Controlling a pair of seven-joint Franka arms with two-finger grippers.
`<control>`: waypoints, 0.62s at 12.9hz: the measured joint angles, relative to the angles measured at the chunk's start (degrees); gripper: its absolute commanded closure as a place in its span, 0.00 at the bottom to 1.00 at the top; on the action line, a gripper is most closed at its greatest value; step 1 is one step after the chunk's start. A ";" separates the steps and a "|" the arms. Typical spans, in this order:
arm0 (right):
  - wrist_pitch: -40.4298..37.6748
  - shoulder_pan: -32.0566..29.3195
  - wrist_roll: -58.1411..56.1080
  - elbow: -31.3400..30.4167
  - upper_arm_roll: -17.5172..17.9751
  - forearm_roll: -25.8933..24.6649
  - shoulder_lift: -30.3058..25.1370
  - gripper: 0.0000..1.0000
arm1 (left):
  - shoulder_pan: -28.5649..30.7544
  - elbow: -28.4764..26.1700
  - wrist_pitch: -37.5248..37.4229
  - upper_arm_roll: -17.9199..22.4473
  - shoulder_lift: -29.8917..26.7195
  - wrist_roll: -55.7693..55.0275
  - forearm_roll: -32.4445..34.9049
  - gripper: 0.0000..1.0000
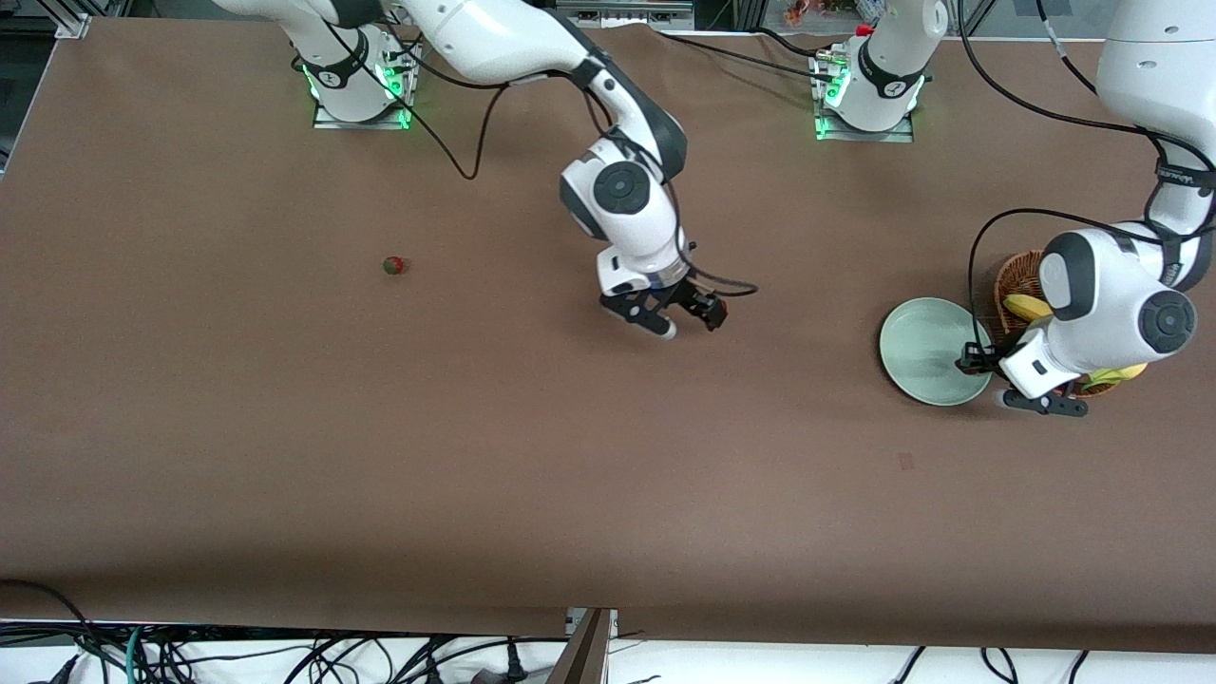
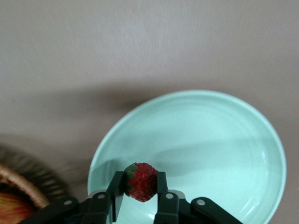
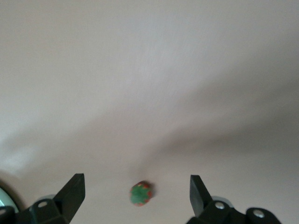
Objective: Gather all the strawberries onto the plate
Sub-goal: 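Release the strawberry on the plate while the right gripper sets another down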
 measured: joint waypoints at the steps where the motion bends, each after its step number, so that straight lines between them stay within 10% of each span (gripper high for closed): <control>1: -6.32 -2.39 -4.26 0.01 -0.09 0.02 -2.30 0.01 | -0.03 -0.81 0.28 0.02 -0.36 0.21 0.00 0.00; 4: -23.82 -8.97 -20.94 -2.29 -1.68 -0.23 -7.98 0.01 | -0.82 -0.31 -0.87 0.00 -2.08 1.18 0.00 0.00; 8: -25.39 -10.28 -46.12 -20.82 -11.99 -1.01 -16.76 0.01 | -3.19 2.16 -6.77 -4.23 -7.72 -7.65 -0.27 0.00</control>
